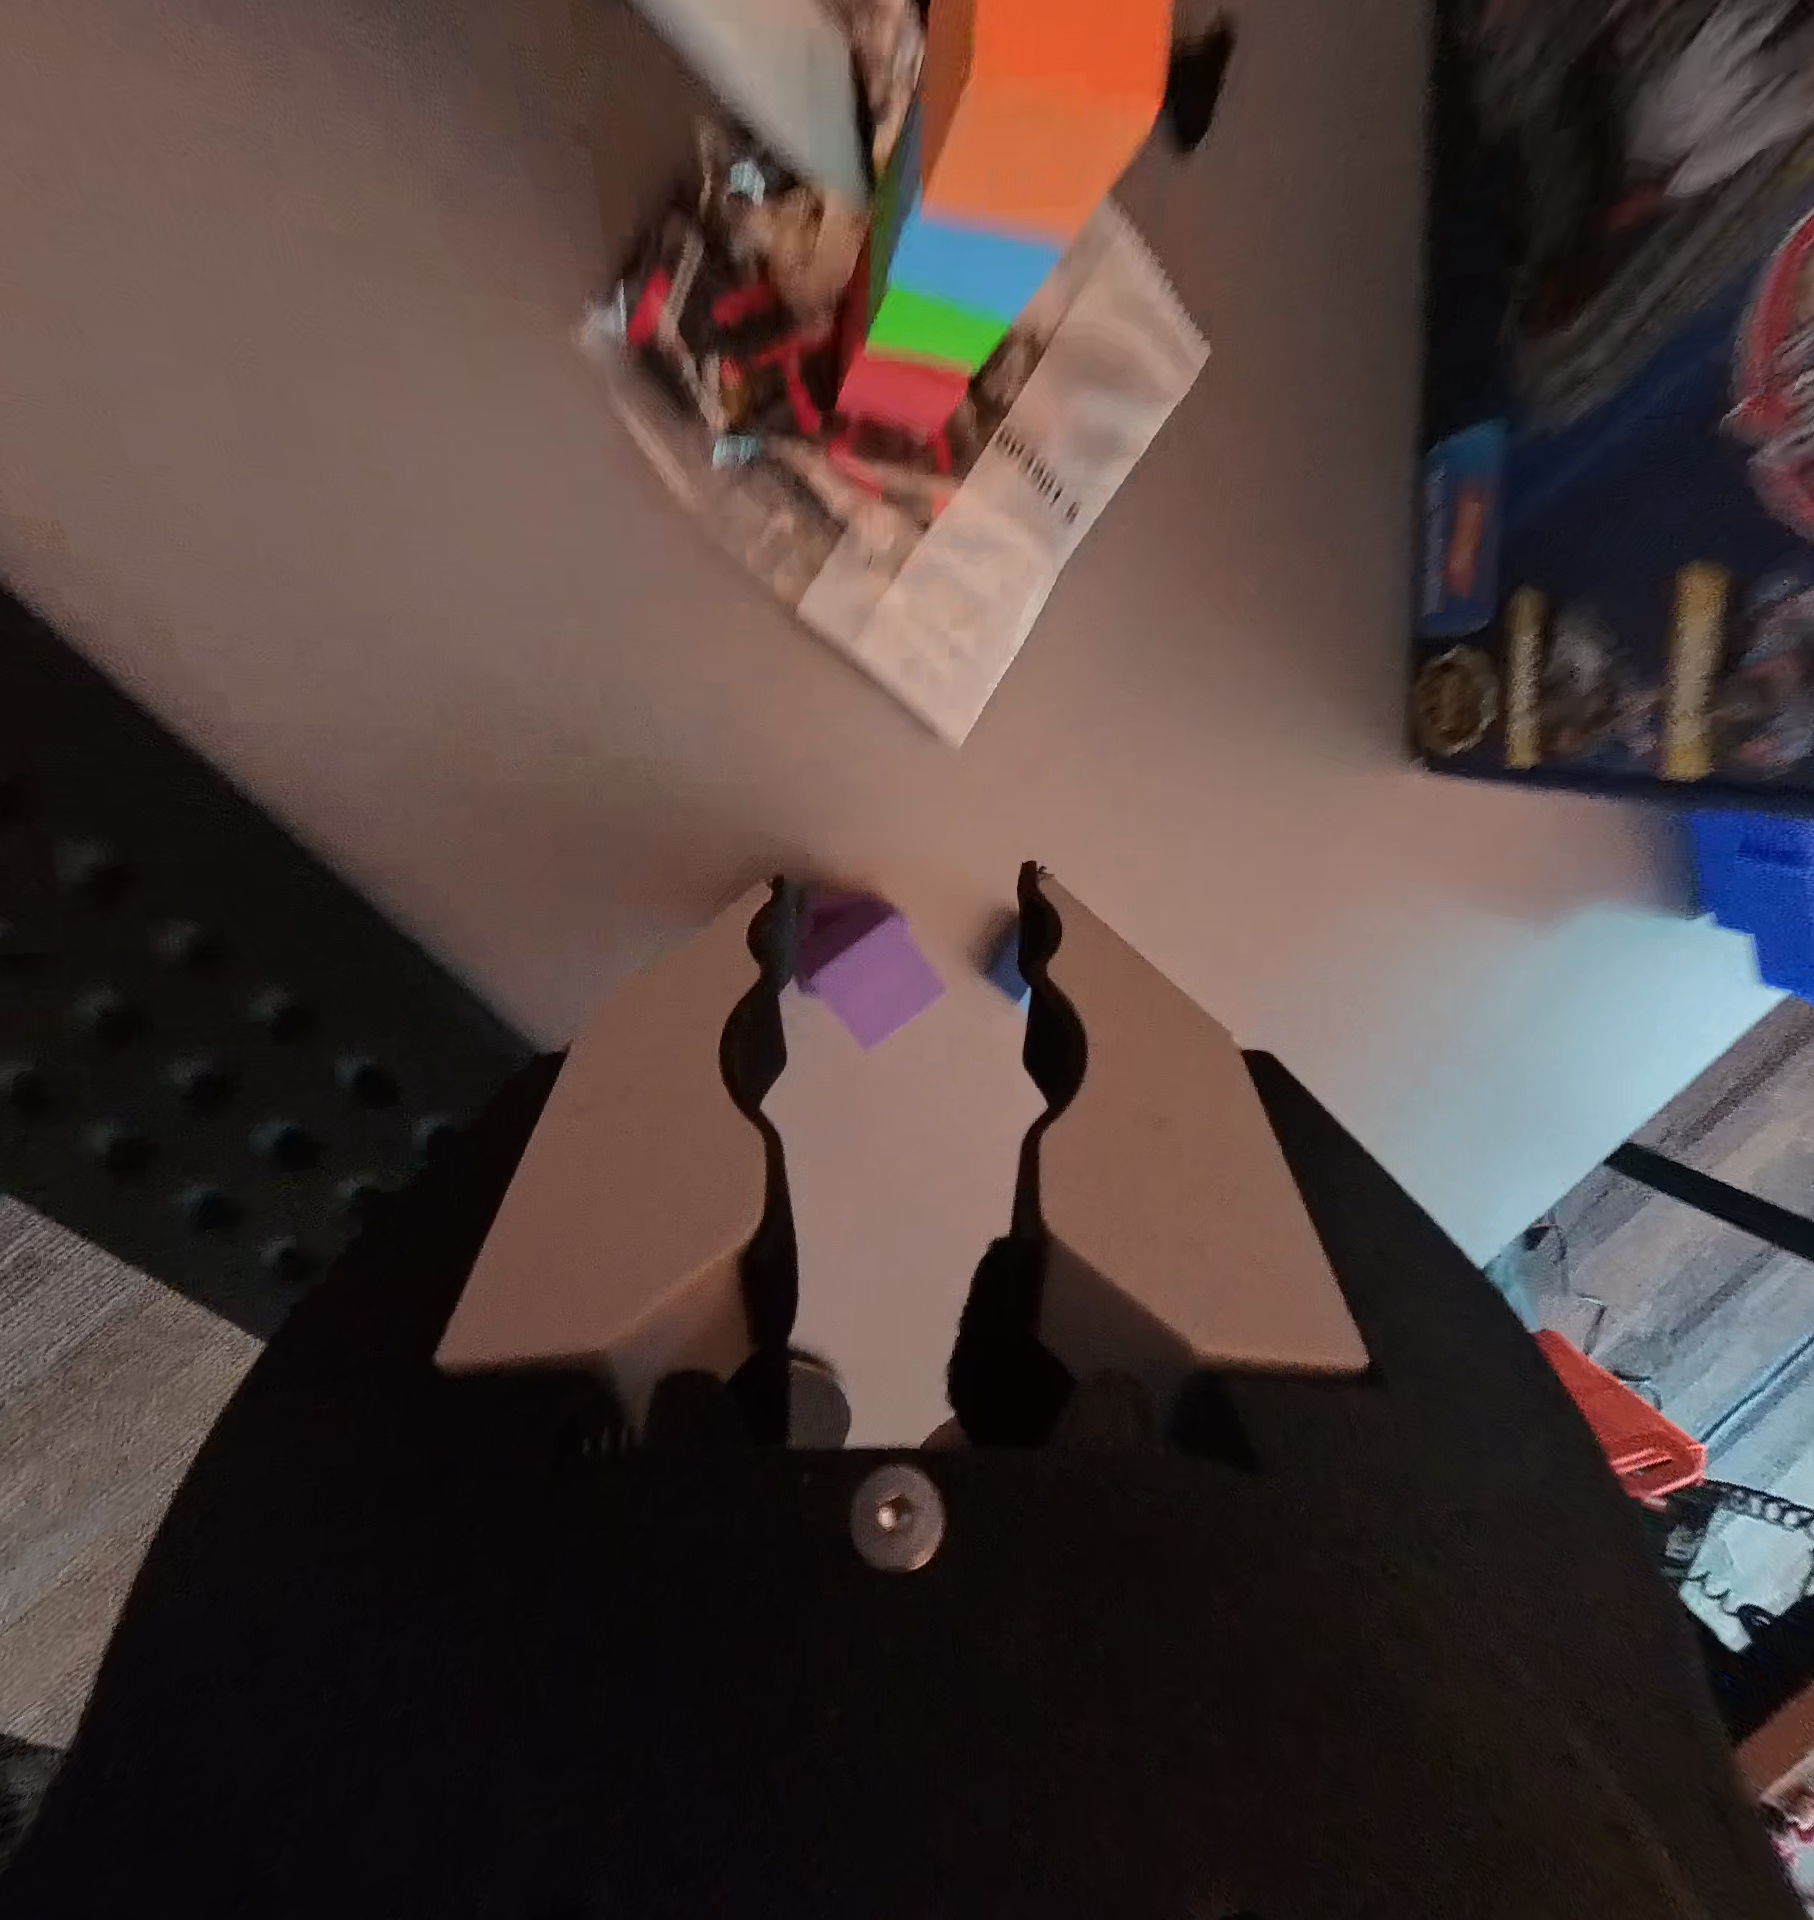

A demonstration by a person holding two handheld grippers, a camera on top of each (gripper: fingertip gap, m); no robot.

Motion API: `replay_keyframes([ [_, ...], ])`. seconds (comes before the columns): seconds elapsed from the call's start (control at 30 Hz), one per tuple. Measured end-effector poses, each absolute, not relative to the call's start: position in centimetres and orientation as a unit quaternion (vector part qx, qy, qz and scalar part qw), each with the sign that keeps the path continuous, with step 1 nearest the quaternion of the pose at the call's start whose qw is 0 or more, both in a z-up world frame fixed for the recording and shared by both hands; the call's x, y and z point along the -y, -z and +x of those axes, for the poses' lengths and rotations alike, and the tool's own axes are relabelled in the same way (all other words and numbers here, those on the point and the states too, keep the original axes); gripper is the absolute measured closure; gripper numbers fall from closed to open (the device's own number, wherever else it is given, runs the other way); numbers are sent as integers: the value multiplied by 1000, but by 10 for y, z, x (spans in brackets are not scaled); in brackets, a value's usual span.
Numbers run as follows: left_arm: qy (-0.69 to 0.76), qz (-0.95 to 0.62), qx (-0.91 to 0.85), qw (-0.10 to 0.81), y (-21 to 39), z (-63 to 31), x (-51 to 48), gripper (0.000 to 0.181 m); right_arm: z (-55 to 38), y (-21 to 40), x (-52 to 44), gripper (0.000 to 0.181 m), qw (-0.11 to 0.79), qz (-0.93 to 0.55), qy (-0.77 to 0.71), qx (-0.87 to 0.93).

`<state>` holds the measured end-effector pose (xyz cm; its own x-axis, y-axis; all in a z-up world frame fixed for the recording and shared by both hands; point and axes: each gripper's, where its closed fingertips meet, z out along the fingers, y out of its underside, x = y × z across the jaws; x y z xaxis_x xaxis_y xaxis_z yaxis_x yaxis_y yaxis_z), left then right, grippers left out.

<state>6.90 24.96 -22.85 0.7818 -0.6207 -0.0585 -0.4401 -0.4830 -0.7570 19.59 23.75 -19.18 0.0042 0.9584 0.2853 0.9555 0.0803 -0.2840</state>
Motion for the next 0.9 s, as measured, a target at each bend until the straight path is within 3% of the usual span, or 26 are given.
replay_keyframes([
  [0.17,108,-854,-314,400,230,71,-247,159,231,225,-242,139,164,-692,5,704],
  [0.33,104,-854,-314,402,230,69,-248,159,232,234,-244,152,159,-689,-13,707],
  [0.63,111,-841,-311,428,216,66,-249,159,160,160,-245,152,275,-643,-51,713],
  [0.9,113,-824,-320,454,202,70,-249,159,103,129,-242,152,276,-613,-39,740],
])
